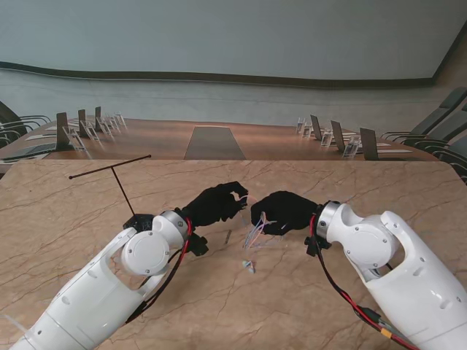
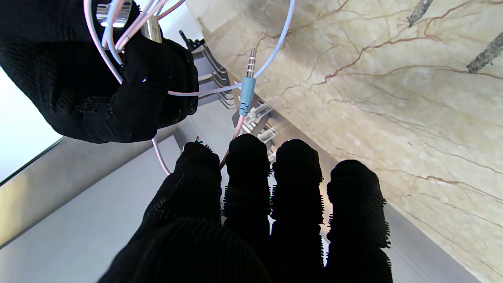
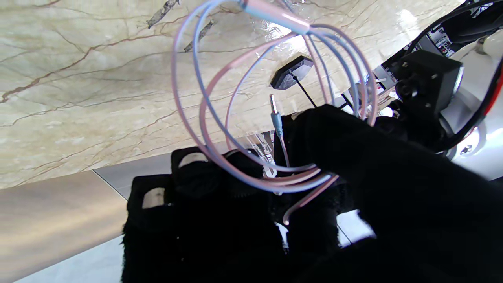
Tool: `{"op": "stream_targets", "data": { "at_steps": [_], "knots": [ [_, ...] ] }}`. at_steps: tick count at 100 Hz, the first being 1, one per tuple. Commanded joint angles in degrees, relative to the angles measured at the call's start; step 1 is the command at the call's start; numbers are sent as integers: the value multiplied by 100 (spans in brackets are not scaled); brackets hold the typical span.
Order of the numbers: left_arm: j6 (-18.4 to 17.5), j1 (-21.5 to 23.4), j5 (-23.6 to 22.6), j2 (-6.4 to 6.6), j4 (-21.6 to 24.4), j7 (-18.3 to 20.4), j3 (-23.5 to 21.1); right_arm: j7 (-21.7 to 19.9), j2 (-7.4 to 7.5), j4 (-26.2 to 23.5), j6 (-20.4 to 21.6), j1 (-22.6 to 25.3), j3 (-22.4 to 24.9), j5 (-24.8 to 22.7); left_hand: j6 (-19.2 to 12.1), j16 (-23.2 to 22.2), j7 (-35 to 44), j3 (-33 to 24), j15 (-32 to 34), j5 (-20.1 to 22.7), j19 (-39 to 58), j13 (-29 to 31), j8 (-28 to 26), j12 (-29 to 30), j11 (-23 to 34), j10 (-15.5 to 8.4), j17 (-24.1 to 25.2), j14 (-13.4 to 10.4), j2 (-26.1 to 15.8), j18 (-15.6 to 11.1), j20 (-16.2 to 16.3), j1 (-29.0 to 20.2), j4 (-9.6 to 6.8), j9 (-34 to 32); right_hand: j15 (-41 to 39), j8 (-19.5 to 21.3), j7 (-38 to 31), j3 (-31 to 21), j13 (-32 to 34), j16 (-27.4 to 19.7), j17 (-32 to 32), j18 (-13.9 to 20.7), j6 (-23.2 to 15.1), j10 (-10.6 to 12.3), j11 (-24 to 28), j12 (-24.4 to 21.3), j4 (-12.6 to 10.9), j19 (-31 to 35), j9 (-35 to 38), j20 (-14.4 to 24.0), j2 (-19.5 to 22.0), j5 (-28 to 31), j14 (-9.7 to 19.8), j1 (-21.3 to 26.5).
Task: Take the wired earphone off the rack, coil the cable and place them on the table
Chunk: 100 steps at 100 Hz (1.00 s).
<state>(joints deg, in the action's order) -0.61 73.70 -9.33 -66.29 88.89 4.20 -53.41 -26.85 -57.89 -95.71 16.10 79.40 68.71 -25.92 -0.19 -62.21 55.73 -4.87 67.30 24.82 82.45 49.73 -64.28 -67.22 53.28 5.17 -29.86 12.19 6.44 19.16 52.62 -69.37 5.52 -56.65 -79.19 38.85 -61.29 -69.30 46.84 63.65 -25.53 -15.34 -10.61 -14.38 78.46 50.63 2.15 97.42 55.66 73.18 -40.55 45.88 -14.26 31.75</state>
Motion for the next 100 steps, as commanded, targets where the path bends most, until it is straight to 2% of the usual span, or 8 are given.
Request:
{"op": "stream_targets", "data": {
  "at_steps": [1,28,34,36,39,100],
  "knots": [
    [51,23,44,-66,47,-7,19,9,-21,18,-12,32,3,-17,-284,-13,1185,-345,135,378,341,136,-563,92,201,-80,-74,-86,126,200,-44,-460,93,-179,-505,248,-872,-827,394,-114,-4,404,-557,-738,120,-76,-622,36,299,-133,12,468,-665,307],
    [29,24,102,-101,58,-116,-14,-129,7,11,-48,16,38,-15,-293,-13,1193,-331,187,367,411,177,-552,104,228,-96,-111,-89,128,198,-33,-460,101,-203,-573,330,-973,-1012,477,-316,-77,326,-516,-761,52,-75,-863,73,454,-225,-23,591,-744,228],
    [19,18,132,-110,63,-135,-20,-171,20,12,-11,1,37,-40,-267,-8,1192,-351,192,366,415,193,-546,111,230,-87,-123,-74,145,210,-37,-460,98,-218,-588,386,-957,-1016,460,-339,-49,356,-577,-727,82,-53,-976,75,435,-227,1,601,-704,161],
    [22,15,141,-111,67,-135,-21,-174,22,14,0,-3,34,-50,-262,-5,1191,-358,193,365,417,198,-544,114,228,-83,-128,-72,149,215,-38,-460,97,-220,-604,454,-909,-953,456,-364,-48,372,-586,-719,93,-67,-1115,81,432,-231,23,610,-694,146],
    [28,10,158,-113,73,-131,-19,-172,22,20,10,-8,28,-59,-253,-2,1191,-361,192,368,420,206,-540,118,226,-75,-141,-71,157,224,-39,-460,101,-228,-608,476,-897,-935,454,-373,-46,378,-593,-716,98,-70,-1158,82,425,-232,34,612,-691,143],
    [404,3,548,-215,63,-164,253,259,-80,162,-4,-68,-120,-16,-151,74,1224,-474,90,288,317,178,-464,205,167,-89,-112,-18,121,285,-113,-459,100,-180,-655,441,-868,-909,510,-367,-143,397,-643,-715,147,-115,-1125,127,426,-234,-9,601,-642,142]
  ]
}}
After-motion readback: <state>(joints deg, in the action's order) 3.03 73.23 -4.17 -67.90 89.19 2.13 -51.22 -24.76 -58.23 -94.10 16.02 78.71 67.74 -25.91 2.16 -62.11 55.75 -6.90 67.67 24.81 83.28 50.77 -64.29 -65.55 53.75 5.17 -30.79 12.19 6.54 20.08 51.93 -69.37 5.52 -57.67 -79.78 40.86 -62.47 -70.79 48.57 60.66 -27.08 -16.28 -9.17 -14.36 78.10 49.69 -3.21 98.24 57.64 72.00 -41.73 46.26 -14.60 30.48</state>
